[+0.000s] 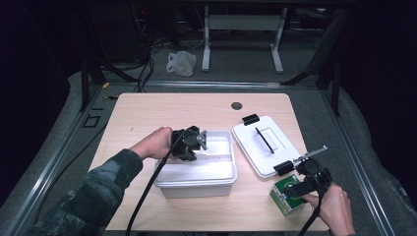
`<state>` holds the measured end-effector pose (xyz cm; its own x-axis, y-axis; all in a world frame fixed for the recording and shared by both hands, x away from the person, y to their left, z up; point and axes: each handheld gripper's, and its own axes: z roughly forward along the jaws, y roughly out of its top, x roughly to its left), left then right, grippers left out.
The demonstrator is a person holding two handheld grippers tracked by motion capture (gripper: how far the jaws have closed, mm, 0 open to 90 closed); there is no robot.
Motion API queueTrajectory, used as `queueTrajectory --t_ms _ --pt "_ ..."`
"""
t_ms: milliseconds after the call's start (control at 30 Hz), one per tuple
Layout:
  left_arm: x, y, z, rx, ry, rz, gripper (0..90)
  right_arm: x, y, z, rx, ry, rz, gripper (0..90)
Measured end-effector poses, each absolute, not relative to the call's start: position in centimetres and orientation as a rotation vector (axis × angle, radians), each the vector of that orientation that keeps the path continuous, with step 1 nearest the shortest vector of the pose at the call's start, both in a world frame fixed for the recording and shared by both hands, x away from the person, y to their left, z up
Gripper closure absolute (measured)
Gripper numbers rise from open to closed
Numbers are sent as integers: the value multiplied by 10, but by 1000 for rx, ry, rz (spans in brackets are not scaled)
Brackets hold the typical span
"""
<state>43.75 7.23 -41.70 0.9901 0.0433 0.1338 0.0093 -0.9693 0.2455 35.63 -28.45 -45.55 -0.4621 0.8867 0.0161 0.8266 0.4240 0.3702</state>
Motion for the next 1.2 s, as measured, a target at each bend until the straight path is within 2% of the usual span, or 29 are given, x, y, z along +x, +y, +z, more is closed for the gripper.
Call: queueTrajectory --t_ms 167,767,1200 --pt "436 62 -418 2882 -29 177 893 357 -284 -456 1516 2496 491 33" --pt "433 59 -414 2853 -62 178 894 356 -286 -456 1524 2489 502 35" --pt "428 69 -378 2772 -37 211 893 356 -288 -456 1525 2484 499 35"
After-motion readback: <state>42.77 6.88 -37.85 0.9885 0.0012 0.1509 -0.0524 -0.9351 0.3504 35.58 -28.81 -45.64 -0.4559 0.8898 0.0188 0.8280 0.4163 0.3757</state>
